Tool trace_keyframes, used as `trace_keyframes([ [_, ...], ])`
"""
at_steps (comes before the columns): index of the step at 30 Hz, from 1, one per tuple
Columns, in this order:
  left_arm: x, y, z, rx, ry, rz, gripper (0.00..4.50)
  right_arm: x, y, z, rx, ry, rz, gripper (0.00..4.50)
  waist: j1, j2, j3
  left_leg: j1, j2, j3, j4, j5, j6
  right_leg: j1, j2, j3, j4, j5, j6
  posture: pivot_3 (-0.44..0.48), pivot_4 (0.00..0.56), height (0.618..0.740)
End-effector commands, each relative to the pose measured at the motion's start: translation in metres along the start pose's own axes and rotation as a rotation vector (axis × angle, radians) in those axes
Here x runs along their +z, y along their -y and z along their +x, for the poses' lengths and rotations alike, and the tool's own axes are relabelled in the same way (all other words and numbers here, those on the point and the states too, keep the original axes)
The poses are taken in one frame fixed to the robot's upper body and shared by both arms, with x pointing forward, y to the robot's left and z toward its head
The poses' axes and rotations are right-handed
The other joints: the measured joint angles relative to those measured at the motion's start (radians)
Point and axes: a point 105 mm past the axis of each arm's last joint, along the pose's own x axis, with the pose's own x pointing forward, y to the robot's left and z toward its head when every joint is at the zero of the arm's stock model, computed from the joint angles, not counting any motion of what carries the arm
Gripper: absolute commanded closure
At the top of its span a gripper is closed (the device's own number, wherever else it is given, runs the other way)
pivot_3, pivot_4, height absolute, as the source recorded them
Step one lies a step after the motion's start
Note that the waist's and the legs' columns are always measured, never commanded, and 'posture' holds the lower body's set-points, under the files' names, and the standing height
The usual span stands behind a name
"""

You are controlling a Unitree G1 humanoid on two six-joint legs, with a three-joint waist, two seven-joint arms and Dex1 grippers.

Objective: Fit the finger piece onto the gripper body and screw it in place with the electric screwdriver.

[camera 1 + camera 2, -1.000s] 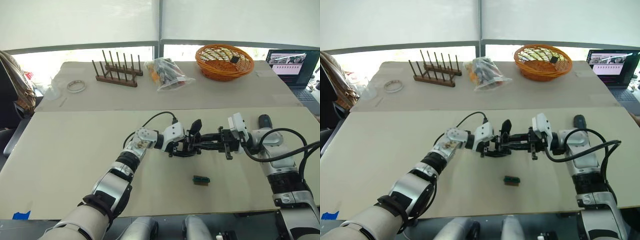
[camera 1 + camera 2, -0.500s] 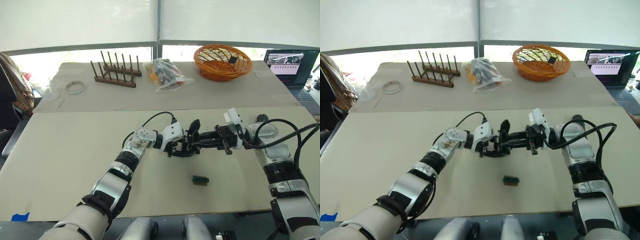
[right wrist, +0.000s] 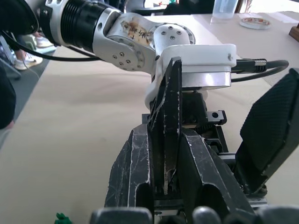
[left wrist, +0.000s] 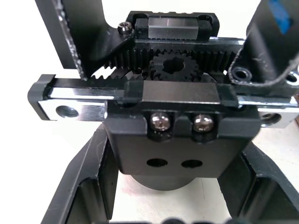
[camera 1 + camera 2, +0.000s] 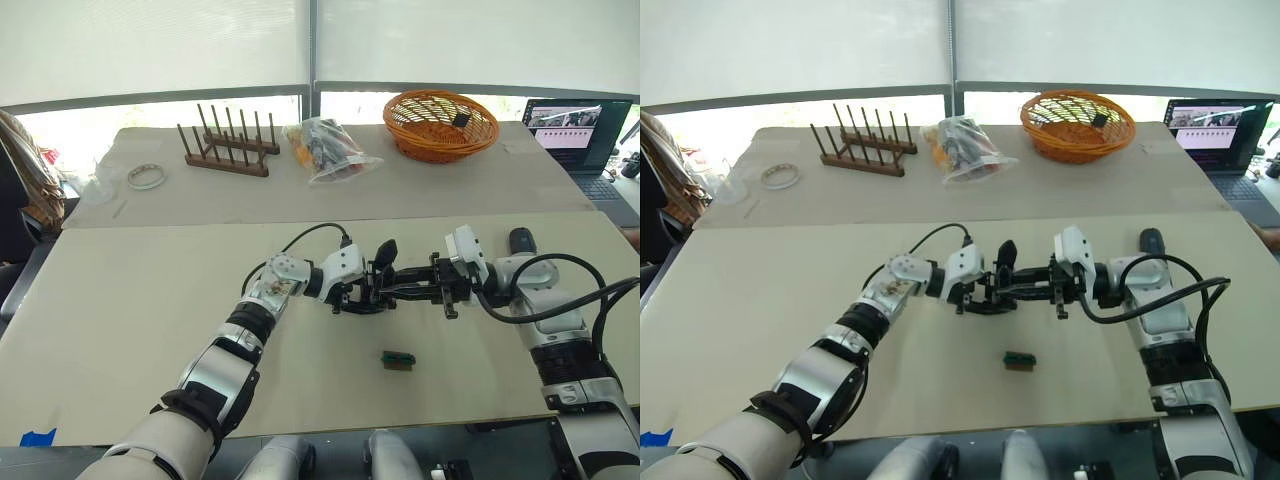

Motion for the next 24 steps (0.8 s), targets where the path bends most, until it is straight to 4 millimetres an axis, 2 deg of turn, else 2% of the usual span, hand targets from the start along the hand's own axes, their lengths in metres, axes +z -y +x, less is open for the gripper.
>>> trace_keyframes([
  [1,0.018,-0.013,-0.010,0.053,0.048,0.046,2.19,-0.065,-0.023,-0.006,0.045,-0.273,0.252,4.17,0.000,0.000,0.000,0.000,0.000,0.000,0.000,0.000,0.000,0.000,0.000,0.000,0.000,0.000,0.000,0.000,0.150,0.740],
  [7,0.021,-0.013,-0.008,0.052,0.053,0.048,2.19,-0.079,-0.027,-0.016,0.027,-0.326,0.281,4.17,0.003,-0.001,-0.001,0.000,0.000,0.000,0.000,0.000,0.000,0.000,0.000,0.000,-0.001,0.000,0.000,0.000,0.150,0.740],
  [13,0.020,-0.014,-0.008,0.053,0.051,0.048,2.19,-0.063,-0.022,-0.011,0.007,-0.225,0.246,4.17,0.004,-0.001,-0.002,0.001,0.000,0.000,0.000,0.000,0.000,0.000,0.000,0.001,-0.001,0.000,0.000,0.000,0.150,0.740],
  [19,0.020,-0.013,-0.008,0.049,0.049,0.051,2.19,-0.063,-0.019,-0.011,-0.010,-0.211,0.210,4.17,0.004,-0.001,-0.002,0.000,0.000,0.000,0.000,0.000,0.000,0.000,0.000,0.000,-0.001,0.000,0.000,0.000,0.150,0.740],
  [20,0.020,-0.013,-0.008,0.048,0.049,0.051,2.19,-0.060,-0.018,-0.010,-0.011,-0.201,0.201,4.17,0.004,-0.001,-0.002,0.000,0.000,0.000,0.000,0.000,0.000,0.000,0.000,0.000,-0.001,0.000,0.000,0.000,0.150,0.740],
  [23,0.020,-0.014,-0.008,0.049,0.049,0.051,2.19,-0.036,-0.013,-0.006,-0.011,-0.095,0.183,4.17,0.004,-0.001,-0.002,0.000,0.000,0.000,0.000,0.000,0.000,0.000,0.000,0.000,-0.001,0.000,0.000,0.000,0.150,0.740],
  [24,0.020,-0.014,-0.008,0.050,0.049,0.051,2.19,-0.027,-0.011,-0.004,-0.013,-0.069,0.166,3.67,0.004,-0.001,-0.002,0.000,0.000,0.000,0.000,0.000,0.000,0.000,0.000,0.000,-0.001,0.000,0.000,0.000,0.150,0.740],
])
